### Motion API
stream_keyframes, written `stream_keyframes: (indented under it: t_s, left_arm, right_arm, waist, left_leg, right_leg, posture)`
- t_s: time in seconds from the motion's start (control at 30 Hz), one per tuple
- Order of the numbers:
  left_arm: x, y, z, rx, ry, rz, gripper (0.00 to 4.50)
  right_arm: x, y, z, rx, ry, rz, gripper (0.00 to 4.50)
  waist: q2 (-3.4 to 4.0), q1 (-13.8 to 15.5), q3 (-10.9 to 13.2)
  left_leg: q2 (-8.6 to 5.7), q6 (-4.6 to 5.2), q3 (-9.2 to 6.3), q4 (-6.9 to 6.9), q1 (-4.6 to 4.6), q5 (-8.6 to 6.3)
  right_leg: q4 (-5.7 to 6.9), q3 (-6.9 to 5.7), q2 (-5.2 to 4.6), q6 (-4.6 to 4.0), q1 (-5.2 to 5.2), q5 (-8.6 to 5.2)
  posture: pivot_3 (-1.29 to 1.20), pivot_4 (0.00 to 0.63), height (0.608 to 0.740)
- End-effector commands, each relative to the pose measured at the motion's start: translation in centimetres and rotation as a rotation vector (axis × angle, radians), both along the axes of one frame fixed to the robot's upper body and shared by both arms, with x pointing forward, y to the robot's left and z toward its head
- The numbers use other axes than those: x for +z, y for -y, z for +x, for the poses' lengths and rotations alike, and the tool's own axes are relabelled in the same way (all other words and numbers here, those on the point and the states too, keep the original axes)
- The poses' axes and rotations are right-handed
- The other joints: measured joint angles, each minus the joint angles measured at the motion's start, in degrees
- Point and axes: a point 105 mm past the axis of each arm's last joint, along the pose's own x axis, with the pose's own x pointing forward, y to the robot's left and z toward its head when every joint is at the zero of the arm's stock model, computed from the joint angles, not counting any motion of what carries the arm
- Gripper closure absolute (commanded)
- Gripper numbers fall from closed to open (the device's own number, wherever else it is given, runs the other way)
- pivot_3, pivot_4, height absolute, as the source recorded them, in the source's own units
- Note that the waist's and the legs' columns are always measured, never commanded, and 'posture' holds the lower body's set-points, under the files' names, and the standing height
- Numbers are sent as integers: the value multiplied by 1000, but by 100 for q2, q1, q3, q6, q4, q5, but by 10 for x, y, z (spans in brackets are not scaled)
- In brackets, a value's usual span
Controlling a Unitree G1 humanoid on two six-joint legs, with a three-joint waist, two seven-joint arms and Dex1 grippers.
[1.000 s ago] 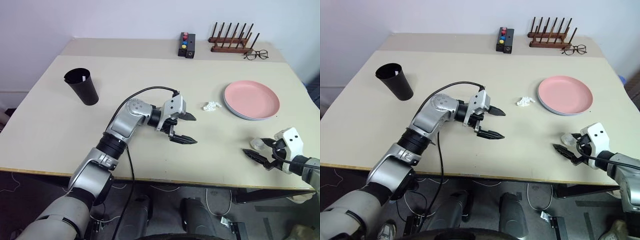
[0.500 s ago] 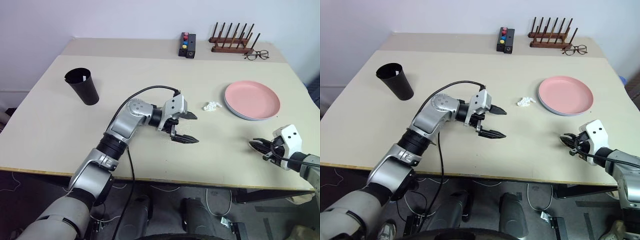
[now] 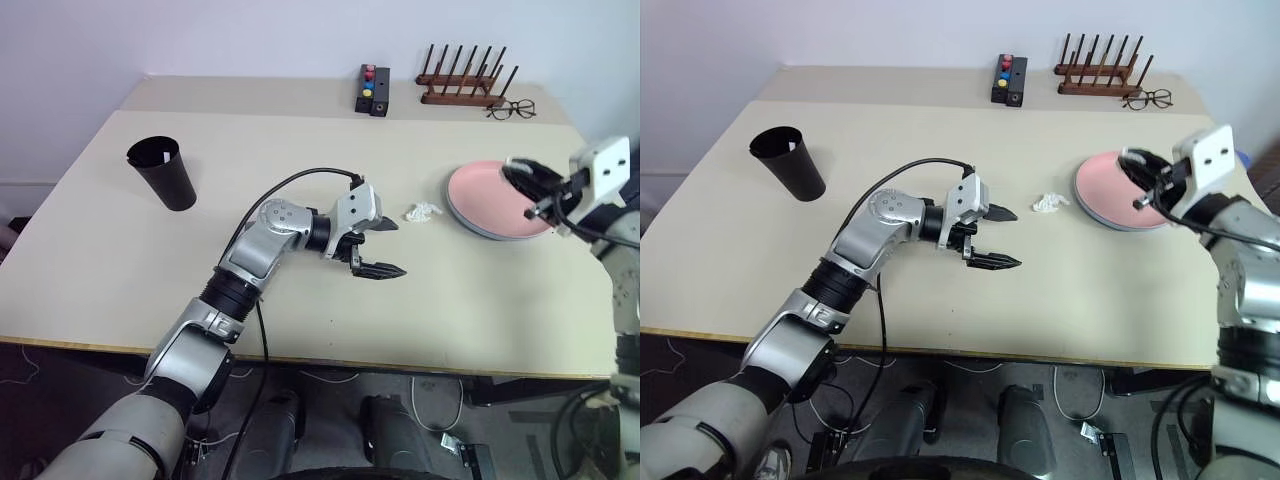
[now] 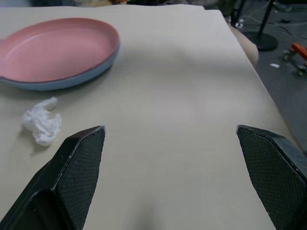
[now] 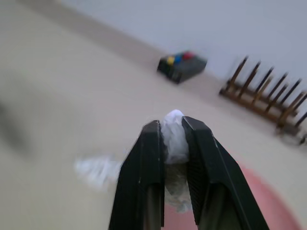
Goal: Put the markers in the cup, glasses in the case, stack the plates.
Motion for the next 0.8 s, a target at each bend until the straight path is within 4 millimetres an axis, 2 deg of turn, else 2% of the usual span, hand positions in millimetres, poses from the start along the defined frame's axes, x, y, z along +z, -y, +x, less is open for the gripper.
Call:
stream_keyframes:
  t_s: [0.03,0.13,0.3,0.43,0.53,0.6,0.73,0.8]
  left_arm:
    - [16,0,5,55,61,-47,0]
    - [25,0,5,97,68,-88,0]
    - [26,-3,4,136,64,-94,0]
    - [26,-10,3,163,66,-86,0]
    - [26,-14,4,181,65,-78,0]
    - [27,-16,6,195,51,-88,0]
    - [29,-19,9,216,53,-88,0]
    - [27,-20,11,225,50,-85,0]
  right_arm:
    - [2,2,21,-41,48,-46,3867]
    - [-12,5,42,-97,38,-70,3867]
    - [-28,10,58,-160,4,-97,3867]
    - [-37,15,63,-195,-31,-115,3867]
    - [-40,16,64,-193,-54,-115,3053]
    - [-41,15,64,-185,-60,-118,2210]
    - [-37,15,65,-186,-51,-109,119]
    - [-34,13,65,-181,-34,-96,119]
  waist:
    - [0,3,0]
    - [1,-2,0]
    - [3,-39,0]
    - [3,-129,0]
    - [3,-168,0]
    - [4,-166,0]
    - [4,-162,0]
    - [4,-159,0]
  left_leg:
    - [0,0,1,0,0,0]
    - [-2,-1,1,-5,-1,1]
    - [-3,-3,0,-11,1,2]
    - [-3,-5,-2,-13,1,4]
    - [-2,-5,-2,-15,4,4]
    - [-1,-6,-2,-18,7,4]
    - [-1,-6,-1,-18,7,5]
    - [-1,-6,-1,-18,7,5]
  right_leg:
    - [1,0,0,0,-2,1]
    - [0,1,0,0,-4,2]
    - [1,2,2,1,-5,2]
    - [3,2,3,1,-5,3]
    - [5,3,5,1,-5,3]
    - [8,4,6,0,-5,2]
    - [8,6,6,0,-6,2]
    - [8,6,6,0,-5,2]
  posture:
    - [0,150,740]
    - [0,150,740]
    - [0,150,740]
    - [0,150,740]
    - [0,150,740]
    - [0,150,740]
    - [0,150,740]
    - [0,150,740]
